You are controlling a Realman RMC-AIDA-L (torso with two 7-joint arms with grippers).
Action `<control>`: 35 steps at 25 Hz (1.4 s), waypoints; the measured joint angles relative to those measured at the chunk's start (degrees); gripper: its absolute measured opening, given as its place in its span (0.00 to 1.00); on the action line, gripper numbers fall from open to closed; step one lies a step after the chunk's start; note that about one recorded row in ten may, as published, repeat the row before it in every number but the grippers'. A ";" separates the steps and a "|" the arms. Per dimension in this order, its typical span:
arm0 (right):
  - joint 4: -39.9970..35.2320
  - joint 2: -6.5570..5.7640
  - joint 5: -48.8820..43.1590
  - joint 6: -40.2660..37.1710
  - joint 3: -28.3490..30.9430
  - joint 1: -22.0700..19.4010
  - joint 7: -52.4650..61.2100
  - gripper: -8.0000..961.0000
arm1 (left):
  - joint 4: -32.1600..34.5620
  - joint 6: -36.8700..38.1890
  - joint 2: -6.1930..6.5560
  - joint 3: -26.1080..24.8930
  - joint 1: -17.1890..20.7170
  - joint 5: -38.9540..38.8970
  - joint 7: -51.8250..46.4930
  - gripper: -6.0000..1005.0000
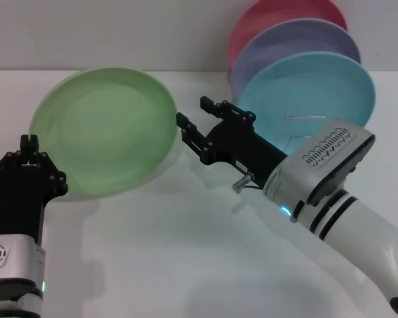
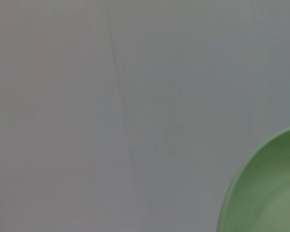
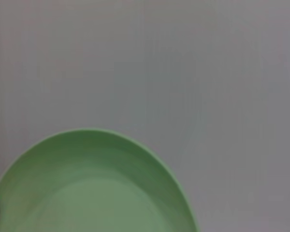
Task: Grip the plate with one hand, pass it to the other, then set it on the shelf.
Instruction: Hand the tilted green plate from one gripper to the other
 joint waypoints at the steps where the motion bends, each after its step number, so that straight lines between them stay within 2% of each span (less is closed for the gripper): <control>1: 0.00 0.00 0.00 0.29 0.00 0.15 0.00 0.54 | 0.17 0.01 0.00 0.07 0.02 -0.11 0.05 0.03; 14: 0.16 0.14 0.02 4.59 1.89 1.88 -0.03 0.54 | 1.54 0.46 0.00 1.40 -0.13 -0.98 3.82 0.03; 35: -0.14 0.16 -0.09 6.96 1.58 2.28 -0.15 0.54 | 6.89 0.86 0.00 3.87 -1.43 -9.29 13.45 0.05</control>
